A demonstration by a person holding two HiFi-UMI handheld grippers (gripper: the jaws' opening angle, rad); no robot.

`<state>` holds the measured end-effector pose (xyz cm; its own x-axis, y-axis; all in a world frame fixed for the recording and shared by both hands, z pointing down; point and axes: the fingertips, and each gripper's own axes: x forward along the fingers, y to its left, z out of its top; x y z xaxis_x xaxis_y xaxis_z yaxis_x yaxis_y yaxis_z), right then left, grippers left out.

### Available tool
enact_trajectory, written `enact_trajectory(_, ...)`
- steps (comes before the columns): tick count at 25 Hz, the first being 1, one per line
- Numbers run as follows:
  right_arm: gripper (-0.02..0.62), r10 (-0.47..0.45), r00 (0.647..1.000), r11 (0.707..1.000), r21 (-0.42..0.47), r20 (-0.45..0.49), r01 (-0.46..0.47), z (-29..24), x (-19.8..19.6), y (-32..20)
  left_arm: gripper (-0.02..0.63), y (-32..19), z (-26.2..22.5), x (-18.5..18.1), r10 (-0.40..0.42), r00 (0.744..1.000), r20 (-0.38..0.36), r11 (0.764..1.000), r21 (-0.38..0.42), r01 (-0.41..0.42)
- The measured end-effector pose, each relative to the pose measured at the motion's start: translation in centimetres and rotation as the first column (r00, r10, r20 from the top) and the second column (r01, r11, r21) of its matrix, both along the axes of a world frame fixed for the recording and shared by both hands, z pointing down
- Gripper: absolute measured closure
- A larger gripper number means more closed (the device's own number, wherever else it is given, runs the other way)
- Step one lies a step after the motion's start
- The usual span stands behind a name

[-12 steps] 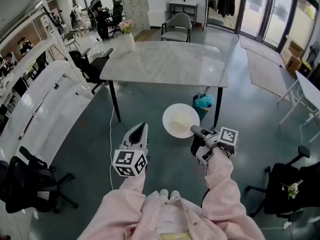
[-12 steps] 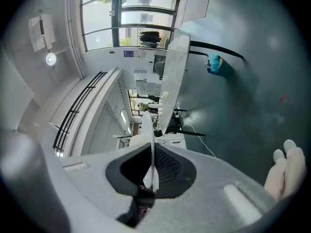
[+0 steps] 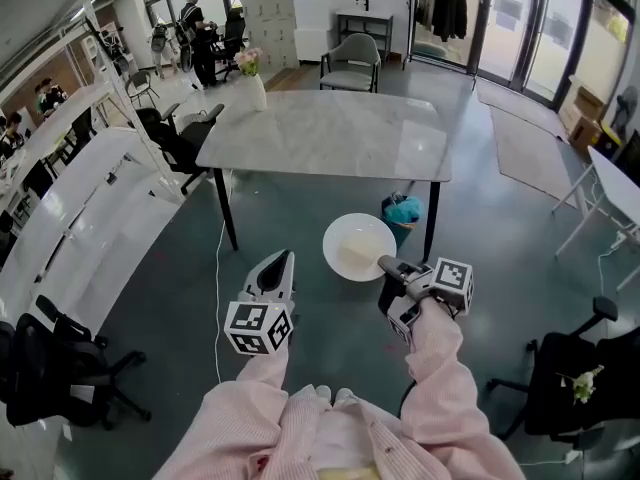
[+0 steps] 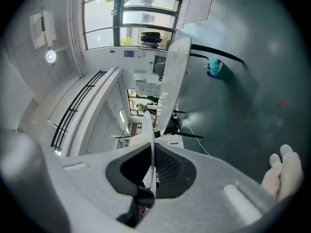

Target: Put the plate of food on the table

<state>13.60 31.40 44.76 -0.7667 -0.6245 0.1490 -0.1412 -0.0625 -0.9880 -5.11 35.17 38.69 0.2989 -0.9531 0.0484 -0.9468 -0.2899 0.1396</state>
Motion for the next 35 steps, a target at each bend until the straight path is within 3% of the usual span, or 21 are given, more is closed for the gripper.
enact_trajectory(8, 0.578, -0.015, 1.000, 1.000, -0.008, 0.017, 0.015, 0.7, 0.4, -1.3, 0.609, -0.3, 1.3, 0.7, -0.021, 1.000, -0.007, 0.999, -0.026, 0.020)
enact_trajectory(15, 0.578, -0.031, 0.999, 0.999, -0.008, 0.020, 0.031, 1.8, -0.1, -5.1, 0.609, -4.4, 2.3, 0.2, -0.036, 0.999, -0.006, 0.999, -0.035, 0.035)
enact_trajectory(35, 0.578, 0.000, 1.000, 1.000, -0.003, 0.014, 0.000, 2.1, -6.5, -29.9, 0.609, -30.7, 2.4, -6.1, 0.014, 1.000, -0.012, 0.998, -0.062, -0.015)
